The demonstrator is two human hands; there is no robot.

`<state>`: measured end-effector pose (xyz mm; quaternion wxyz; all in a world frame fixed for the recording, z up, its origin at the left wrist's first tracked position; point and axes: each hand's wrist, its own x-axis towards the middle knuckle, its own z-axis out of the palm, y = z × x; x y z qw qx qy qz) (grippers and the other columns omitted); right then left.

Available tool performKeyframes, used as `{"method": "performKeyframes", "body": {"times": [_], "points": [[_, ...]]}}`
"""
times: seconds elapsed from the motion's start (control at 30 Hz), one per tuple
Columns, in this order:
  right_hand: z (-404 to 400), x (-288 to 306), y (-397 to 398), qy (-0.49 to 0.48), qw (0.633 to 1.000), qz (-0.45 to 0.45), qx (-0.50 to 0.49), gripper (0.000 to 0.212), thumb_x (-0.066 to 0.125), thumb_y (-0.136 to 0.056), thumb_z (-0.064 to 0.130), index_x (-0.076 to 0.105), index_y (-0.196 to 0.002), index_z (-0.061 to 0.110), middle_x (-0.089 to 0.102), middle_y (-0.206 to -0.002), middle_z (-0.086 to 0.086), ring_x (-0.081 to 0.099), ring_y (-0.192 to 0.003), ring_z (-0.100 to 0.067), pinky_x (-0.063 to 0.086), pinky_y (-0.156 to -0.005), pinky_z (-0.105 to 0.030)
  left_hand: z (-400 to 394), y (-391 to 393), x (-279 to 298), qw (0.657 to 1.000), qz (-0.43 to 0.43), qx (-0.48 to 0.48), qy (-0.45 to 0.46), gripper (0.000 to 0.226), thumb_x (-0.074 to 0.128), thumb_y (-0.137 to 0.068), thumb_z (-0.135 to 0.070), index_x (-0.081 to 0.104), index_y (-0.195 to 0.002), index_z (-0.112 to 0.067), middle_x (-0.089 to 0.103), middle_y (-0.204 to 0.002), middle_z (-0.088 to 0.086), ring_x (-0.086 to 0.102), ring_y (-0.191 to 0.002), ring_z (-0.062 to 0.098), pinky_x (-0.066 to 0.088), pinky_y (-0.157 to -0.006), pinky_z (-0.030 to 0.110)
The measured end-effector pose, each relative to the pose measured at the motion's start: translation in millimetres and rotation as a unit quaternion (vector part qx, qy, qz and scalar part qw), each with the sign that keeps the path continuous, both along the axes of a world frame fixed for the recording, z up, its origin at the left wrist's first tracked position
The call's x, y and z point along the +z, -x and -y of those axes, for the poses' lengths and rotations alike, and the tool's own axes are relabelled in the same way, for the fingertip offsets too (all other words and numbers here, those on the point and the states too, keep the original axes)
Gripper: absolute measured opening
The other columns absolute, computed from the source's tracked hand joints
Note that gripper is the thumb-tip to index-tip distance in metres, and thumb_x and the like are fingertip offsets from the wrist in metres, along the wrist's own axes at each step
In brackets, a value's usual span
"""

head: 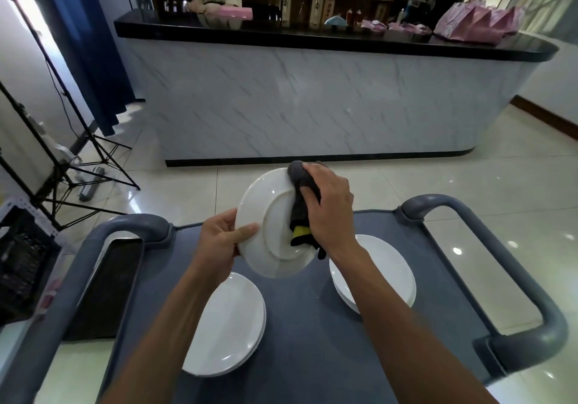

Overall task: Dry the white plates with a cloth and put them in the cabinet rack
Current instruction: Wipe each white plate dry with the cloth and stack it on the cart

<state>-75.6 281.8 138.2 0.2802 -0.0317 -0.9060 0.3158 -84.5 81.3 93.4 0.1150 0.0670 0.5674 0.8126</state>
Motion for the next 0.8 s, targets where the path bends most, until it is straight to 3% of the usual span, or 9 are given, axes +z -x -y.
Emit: {"method": "performKeyframes", "body": {"times": [0.27, 0.47, 0.57, 0.7, 0.8], "points": [[19, -9, -10, -0.103, 0.992, 0.009, 0.068, 0.046, 0.055, -0.099, 0.024, 0.048, -0.145, 0.023, 0.045, -0.151, 0.002, 0.042, -0.13, -0.027, 0.035, -0.102, -0.043, -7, 1, -3, 1.0, -0.024, 0.013, 0.015, 0.03, 0.073, -0.078, -0.012, 0.073, -0.107, -0.003, 0.072, -0.1, 0.025, 0.068, -0.083, 0.035, 0.055, -0.069, 0.041], [-3, -17, -13, -0.054, 0.997, -0.017, 0.045, 0.048, 0.061, -0.094, 0.014, 0.054, -0.141, 0.019, 0.053, -0.144, 0.0, 0.049, -0.123, -0.028, 0.041, -0.104, -0.046, -26, 3, -1, 0.998, -0.046, 0.004, 0.042, 0.021, 0.071, -0.081, -0.001, 0.073, -0.102, 0.001, 0.073, -0.089, 0.02, 0.067, -0.078, 0.032, 0.057, -0.062, 0.035], [-19, -21, -17, -0.015, 0.999, -0.031, 0.036, 0.048, 0.063, -0.092, 0.01, 0.056, -0.139, 0.019, 0.055, -0.141, 0.002, 0.049, -0.121, -0.023, 0.038, -0.108, -0.034, -40, 2, 1, 0.996, -0.061, -0.001, 0.063, 0.019, 0.071, -0.082, 0.0, 0.074, -0.101, -0.001, 0.073, -0.091, 0.023, 0.067, -0.08, 0.034, 0.056, -0.067, 0.04], [-52, -24, -24, 0.017, 0.999, -0.029, 0.009, 0.049, 0.063, -0.089, 0.007, 0.058, -0.136, 0.021, 0.056, -0.139, 0.006, 0.048, -0.121, -0.018, 0.031, -0.107, -0.018, -69, -2, 6, 0.986, -0.103, -0.006, 0.13, 0.016, 0.07, -0.087, -0.001, 0.076, -0.1, -0.007, 0.076, -0.089, 0.014, 0.071, -0.08, 0.03, 0.057, -0.068, 0.044], [-82, -25, -32, 0.031, 0.999, -0.027, -0.01, 0.052, 0.062, -0.088, 0.005, 0.058, -0.136, 0.023, 0.056, -0.138, 0.008, 0.047, -0.121, -0.015, 0.027, -0.106, -0.01, -96, -5, 9, 0.966, -0.157, -0.001, 0.206, 0.01, 0.07, -0.089, -0.004, 0.075, -0.097, -0.005, 0.074, -0.084, 0.015, 0.068, -0.079, 0.039, 0.057, -0.069, 0.051]]}}
